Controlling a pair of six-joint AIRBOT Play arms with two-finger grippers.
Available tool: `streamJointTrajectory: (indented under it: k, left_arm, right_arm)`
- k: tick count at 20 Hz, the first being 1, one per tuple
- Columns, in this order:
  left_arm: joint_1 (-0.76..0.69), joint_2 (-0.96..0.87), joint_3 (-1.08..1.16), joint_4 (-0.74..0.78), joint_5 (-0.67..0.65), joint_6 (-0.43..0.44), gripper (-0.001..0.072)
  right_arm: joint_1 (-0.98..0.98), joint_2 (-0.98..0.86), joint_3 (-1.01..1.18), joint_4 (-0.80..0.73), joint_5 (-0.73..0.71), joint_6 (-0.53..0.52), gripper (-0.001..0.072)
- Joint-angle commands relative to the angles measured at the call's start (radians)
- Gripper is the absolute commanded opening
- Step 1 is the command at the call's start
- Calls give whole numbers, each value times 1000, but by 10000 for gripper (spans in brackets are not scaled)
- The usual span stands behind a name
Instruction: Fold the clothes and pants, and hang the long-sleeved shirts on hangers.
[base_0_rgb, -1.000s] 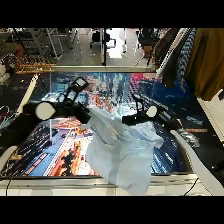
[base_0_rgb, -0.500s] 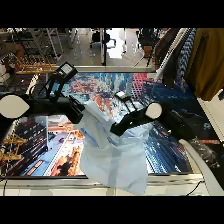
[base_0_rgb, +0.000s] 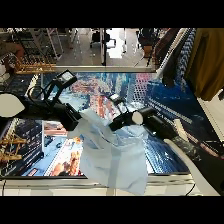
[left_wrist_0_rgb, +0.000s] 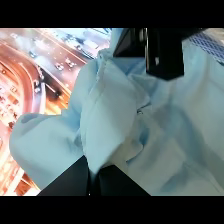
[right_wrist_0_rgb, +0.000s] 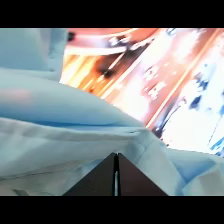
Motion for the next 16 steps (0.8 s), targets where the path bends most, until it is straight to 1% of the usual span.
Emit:
streamJointTrajectory:
  k: [1,2,3,4,5,6,8,10,11,12,13,14,15,16]
  left_arm:
    - [27,11,1,-1,-39,1,17]
    - [29,12,1,-1,-39,1,17]
    - [30,14,1,0,-39,1,17]
    - [29,14,1,-1,-40,1,17]
    - [29,14,1,-1,-40,1,17]
    - [29,14,1,-1,-40,1,17]
    - [29,15,1,-2,-40,0,17]
    - [29,15,1,-4,-41,0,17]
    - [29,15,1,-4,-45,0,17]
    - [29,15,1,-4,-51,0,17]
    - [29,15,1,-4,-62,0,17]
    - [29,15,1,-4,-73,0,17]
    - [29,15,1,-4,-86,0,17]
    - [29,15,1,-4,-98,0,17]
  right_arm:
    - [-50,62,13,0,-3,-75,29]
    - [-45,74,13,85,50,-164,55]
    - [-37,73,11,185,123,-236,206]
    - [-22,68,1,275,186,-299,432]
    - [4,64,-18,327,212,-323,486]
    - [37,61,-43,328,192,-323,515]
    - [97,50,-94,307,69,-323,581]
    - [131,21,-114,309,-40,-320,584]
    - [136,1,-114,312,-99,-320,584]
    - [136,-16,-114,306,-166,-311,567]
    - [131,-33,-114,273,-249,-281,530]
    - [124,-45,-114,212,-323,-222,395]
    - [111,-49,-114,169,-362,-185,137]
    - [97,-47,-113,157,-369,-184,29]
